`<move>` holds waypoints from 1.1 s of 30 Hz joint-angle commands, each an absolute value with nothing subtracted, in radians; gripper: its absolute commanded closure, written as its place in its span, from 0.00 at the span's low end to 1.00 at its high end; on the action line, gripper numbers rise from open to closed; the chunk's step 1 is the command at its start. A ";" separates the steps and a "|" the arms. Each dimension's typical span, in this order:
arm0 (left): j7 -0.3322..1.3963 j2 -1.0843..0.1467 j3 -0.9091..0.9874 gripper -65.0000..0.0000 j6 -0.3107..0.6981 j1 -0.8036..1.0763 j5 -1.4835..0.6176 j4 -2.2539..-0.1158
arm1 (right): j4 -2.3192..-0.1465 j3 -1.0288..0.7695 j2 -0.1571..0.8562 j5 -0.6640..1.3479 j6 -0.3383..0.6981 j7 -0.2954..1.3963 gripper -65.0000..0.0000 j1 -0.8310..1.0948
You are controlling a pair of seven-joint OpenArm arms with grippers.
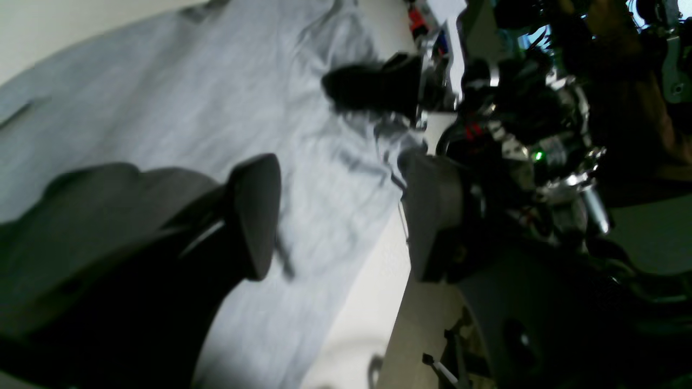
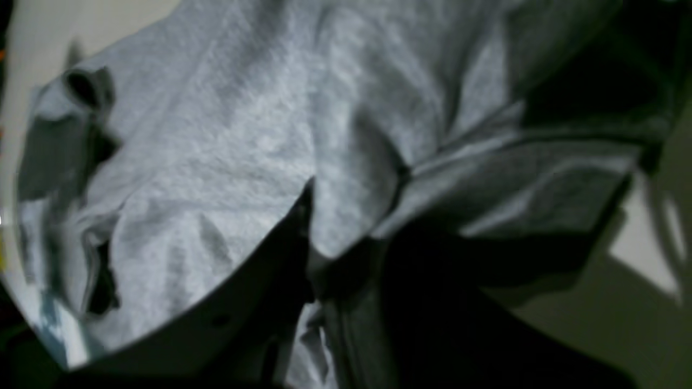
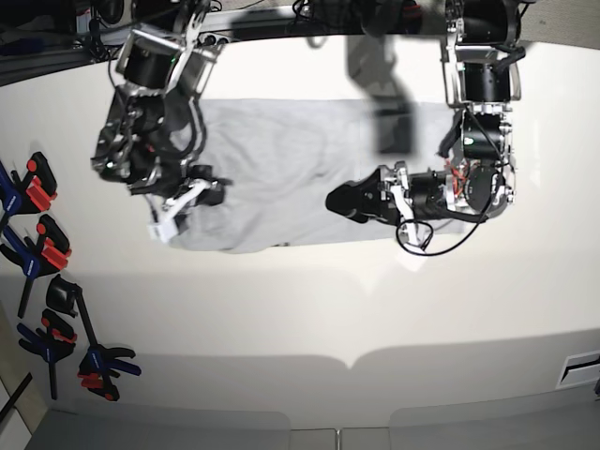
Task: Fold the T-shirt properly
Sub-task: 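Fold the end held by the left gripper over toward the right gripper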
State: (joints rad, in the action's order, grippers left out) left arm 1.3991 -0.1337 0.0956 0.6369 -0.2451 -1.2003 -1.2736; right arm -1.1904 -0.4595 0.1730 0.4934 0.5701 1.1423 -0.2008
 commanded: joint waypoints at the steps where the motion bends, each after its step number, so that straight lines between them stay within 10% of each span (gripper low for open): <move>1: 1.396 -0.137 0.096 0.47 0.643 -0.249 -1.230 -1.291 | -1.202 -0.478 0.193 0.496 0.561 1.131 1.00 -0.234; 19: 0.974 -0.129 0.096 0.47 0.647 -0.033 -0.655 -1.290 | -1.407 -0.599 0.076 0.901 0.669 1.335 1.00 -0.313; 33: 0.958 -0.089 0.096 0.47 0.645 -0.033 -0.658 -1.290 | -1.557 -0.231 -0.157 0.876 0.617 1.331 1.00 -0.312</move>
